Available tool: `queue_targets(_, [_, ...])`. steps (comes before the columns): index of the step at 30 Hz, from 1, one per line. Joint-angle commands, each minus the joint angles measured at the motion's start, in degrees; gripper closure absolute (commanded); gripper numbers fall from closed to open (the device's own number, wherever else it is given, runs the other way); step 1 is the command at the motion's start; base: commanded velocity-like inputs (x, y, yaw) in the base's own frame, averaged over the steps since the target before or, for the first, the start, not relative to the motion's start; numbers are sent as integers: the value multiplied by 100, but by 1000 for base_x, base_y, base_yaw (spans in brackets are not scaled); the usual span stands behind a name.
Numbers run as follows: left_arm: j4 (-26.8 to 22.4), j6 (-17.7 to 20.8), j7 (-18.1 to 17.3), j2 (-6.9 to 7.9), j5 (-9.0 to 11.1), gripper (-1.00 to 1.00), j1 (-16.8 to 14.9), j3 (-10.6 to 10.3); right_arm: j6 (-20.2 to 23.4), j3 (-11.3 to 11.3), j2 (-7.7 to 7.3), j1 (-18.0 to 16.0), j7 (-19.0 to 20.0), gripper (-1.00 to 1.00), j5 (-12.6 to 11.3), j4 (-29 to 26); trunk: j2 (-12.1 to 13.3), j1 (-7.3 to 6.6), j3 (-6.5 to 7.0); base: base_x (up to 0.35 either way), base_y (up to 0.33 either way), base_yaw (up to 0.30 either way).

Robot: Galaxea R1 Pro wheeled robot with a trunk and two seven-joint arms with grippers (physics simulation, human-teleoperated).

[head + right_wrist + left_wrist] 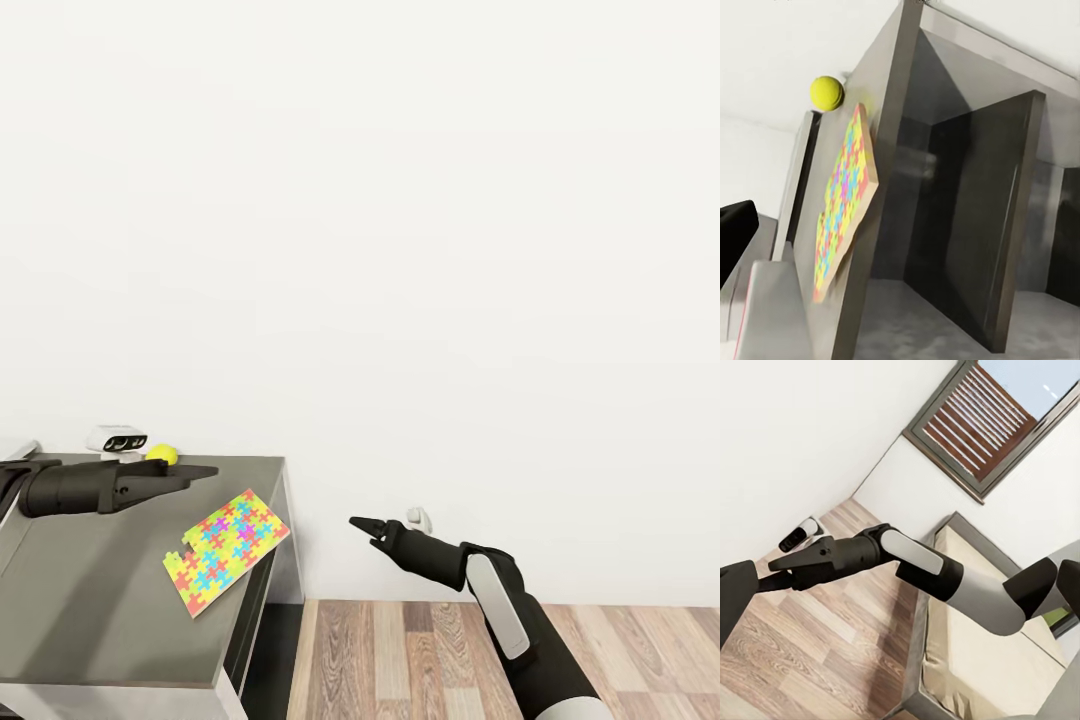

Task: Put all the toys in the child's room - the three board games (two on the bed and one on the table), the two jigsaw puzzles on the table, and the tennis ball on the table - inside the toy box on the table in the child's room.

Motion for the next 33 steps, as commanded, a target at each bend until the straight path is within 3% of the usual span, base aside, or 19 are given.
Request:
queue_targets(1, [-1, 62, -21, 2, -1, -100, -3, -1, 23, -10, 1, -3, 17, -100, 5, -2, -3, -1, -6, 0, 10, 0])
queue_targets(33, [-1, 60, -21, -7, 9, -100, -3, -7, 9, -61, -66, 1, -70, -100, -46, 58, -3, -1, -6, 0, 84, 0])
